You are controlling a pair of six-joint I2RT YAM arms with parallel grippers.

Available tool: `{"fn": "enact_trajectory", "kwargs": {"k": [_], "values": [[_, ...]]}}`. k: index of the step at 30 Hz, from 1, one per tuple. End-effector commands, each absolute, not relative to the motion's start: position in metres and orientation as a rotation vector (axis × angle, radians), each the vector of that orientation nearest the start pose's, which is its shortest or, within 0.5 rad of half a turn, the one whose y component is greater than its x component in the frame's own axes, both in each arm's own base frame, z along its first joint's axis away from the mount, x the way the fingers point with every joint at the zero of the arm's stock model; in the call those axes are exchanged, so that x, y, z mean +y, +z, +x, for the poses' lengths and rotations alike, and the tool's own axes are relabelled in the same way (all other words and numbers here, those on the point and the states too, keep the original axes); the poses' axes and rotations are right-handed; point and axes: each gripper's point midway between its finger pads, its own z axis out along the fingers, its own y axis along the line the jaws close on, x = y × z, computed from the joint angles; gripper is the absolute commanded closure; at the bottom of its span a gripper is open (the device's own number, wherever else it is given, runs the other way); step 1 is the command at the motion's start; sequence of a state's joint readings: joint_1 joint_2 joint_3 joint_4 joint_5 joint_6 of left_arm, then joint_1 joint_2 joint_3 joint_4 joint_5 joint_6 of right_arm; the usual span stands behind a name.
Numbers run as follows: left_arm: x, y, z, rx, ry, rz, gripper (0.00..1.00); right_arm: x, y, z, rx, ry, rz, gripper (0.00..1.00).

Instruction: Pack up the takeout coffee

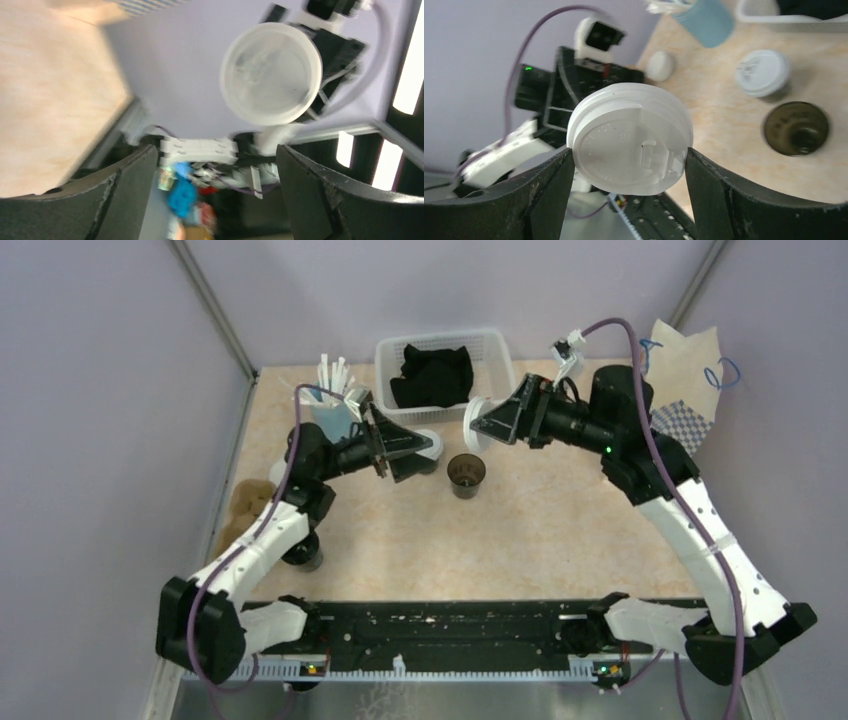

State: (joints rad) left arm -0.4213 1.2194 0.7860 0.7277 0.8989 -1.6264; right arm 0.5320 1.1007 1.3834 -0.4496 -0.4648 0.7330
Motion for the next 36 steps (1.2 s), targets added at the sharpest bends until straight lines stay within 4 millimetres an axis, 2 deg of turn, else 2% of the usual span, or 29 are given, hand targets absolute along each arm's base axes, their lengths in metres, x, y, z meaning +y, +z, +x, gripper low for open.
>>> {"fn": "enact_trajectory", "kwargs": {"k": [1,4,8,11,14,15,18,21,24,36], "values": [[-0.247,0.290,0.240,2.140,-1.626,-0.133,0.04,0.221,0.356,0.265,2.104,0.862,-0.209,0.25],[-0.237,0.280,0.241,2.213,-1.443,-0.050,0.02,0.220,0.319,0.284,2.210,0.733,-0.240,0.24],[-0.228,0.269,0.252,2.185,-1.269,0.092,0.01,0.224,0.273,0.309,2.330,0.513,-0.313,0.24],[-0.221,0.265,0.268,2.152,-1.150,0.141,0.01,0.234,0.247,0.326,2.405,0.324,-0.401,0.23],[-0.216,0.260,0.276,2.175,-1.058,0.183,0.02,0.245,0.229,0.345,2.467,0.213,-0.464,0.22],[-0.212,0.258,0.279,2.178,-1.018,0.187,0.02,0.249,0.214,0.352,2.501,0.174,-0.489,0.22],[-0.206,0.253,0.284,2.169,-0.950,0.222,0.01,0.256,0.201,0.367,2.534,0.096,-0.521,0.22],[-0.204,0.244,0.285,2.190,-0.914,0.256,0.02,0.261,0.188,0.372,2.583,0.040,-0.563,0.22],[-0.203,0.235,0.285,2.232,-0.901,0.282,0.02,0.265,0.181,0.369,2.610,-0.018,-0.598,0.22],[-0.210,0.230,0.280,2.241,-0.941,0.305,0.01,0.273,0.162,0.348,2.708,-0.006,-0.642,0.20]]}}
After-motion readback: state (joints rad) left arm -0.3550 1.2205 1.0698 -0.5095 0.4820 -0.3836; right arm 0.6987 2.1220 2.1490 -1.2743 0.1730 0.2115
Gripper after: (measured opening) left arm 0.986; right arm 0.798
